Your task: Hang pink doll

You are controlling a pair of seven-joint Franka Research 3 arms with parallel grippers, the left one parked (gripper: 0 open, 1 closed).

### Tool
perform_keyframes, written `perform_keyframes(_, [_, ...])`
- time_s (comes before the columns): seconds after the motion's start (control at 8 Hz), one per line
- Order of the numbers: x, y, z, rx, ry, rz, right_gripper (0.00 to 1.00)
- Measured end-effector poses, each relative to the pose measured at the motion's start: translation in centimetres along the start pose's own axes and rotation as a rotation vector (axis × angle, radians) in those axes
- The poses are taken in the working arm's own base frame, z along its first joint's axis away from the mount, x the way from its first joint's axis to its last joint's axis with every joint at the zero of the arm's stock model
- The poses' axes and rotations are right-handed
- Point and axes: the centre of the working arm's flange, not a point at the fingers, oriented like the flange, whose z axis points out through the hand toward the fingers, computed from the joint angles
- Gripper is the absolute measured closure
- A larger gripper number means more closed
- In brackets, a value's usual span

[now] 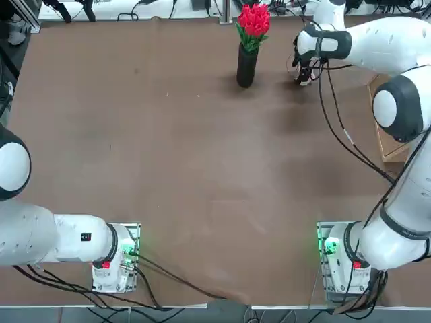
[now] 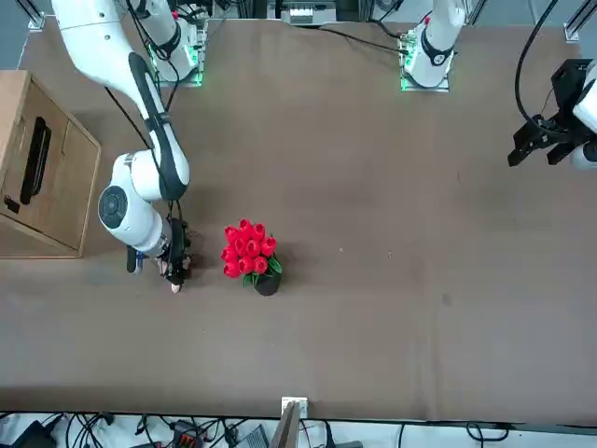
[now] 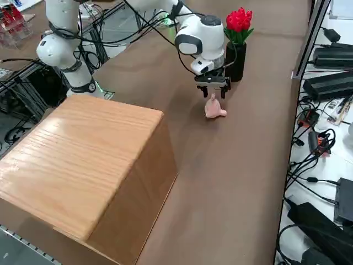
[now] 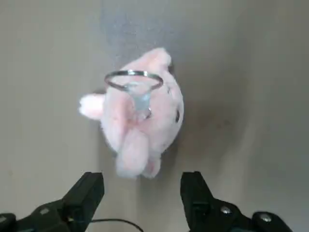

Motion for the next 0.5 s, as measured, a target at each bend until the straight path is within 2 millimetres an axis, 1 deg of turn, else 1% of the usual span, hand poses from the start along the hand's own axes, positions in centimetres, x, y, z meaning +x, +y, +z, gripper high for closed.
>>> perform_keyframes(0.25, [0.7, 0.0, 0.7, 0.003, 0.008, 0.01, 0.14])
perform_keyframes(0.5, [1.3, 0.0, 0.8, 0.002, 0.013, 0.018, 0.55])
